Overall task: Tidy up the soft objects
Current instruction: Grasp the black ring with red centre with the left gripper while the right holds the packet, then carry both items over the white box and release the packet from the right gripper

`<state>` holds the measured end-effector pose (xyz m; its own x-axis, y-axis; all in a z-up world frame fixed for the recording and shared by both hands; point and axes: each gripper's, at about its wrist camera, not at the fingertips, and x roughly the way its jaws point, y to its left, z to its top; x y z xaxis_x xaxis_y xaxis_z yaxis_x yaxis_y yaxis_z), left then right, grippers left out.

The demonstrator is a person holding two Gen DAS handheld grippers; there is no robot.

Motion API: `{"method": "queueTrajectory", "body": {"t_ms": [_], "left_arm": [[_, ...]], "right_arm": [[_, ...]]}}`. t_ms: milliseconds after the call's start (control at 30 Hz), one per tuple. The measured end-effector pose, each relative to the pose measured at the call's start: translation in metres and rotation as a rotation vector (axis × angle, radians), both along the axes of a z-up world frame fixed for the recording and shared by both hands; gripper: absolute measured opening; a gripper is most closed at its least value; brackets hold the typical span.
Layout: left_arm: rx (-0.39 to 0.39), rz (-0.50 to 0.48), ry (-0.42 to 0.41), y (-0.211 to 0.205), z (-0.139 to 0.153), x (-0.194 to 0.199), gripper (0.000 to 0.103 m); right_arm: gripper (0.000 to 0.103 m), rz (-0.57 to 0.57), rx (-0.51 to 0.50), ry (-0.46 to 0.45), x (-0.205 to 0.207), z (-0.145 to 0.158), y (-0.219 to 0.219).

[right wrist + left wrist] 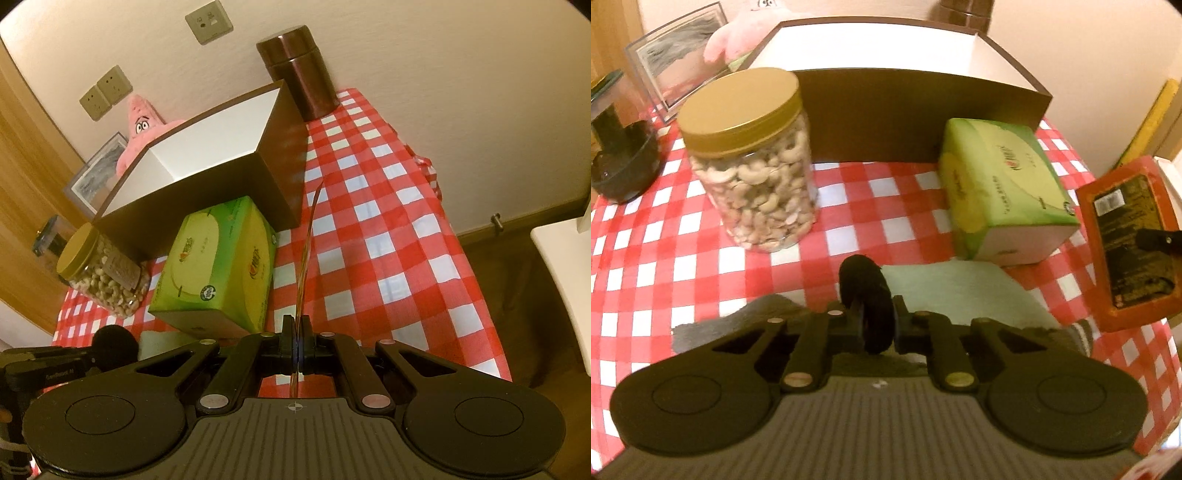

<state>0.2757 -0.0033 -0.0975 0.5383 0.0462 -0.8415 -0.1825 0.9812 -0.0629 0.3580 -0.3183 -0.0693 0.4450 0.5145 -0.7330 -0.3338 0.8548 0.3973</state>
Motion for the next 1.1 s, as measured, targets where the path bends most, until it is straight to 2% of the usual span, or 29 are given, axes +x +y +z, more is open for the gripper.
{"method": "queueTrajectory", "body": {"t_ms": [233,400,700,1100], "left_arm": [[0.002,0.033,-0.004,0.007,0.003,-0.005,0.009],[-0.017,0.048,-0.035,0.012,0.016,-0.012,0.009],[-0.114,0.108,-0.136,0.035,0.056,-0.023,0.009],[-0.079,0.072,-0.289,0.031,0.105,-0.002,0.009]], "right_arm": [[0.001,0.001,-0.005,-0.003,-0.002,0.000,-0.001],[0.001,0.007,-0.009,-0.020,0.000,0.004,-0.004],[0.001,0.015,-0.004,-0.054,0.008,0.015,-0.010],[0.001,0.050,0.054,-0.168,0.049,0.054,-0.006]]}}
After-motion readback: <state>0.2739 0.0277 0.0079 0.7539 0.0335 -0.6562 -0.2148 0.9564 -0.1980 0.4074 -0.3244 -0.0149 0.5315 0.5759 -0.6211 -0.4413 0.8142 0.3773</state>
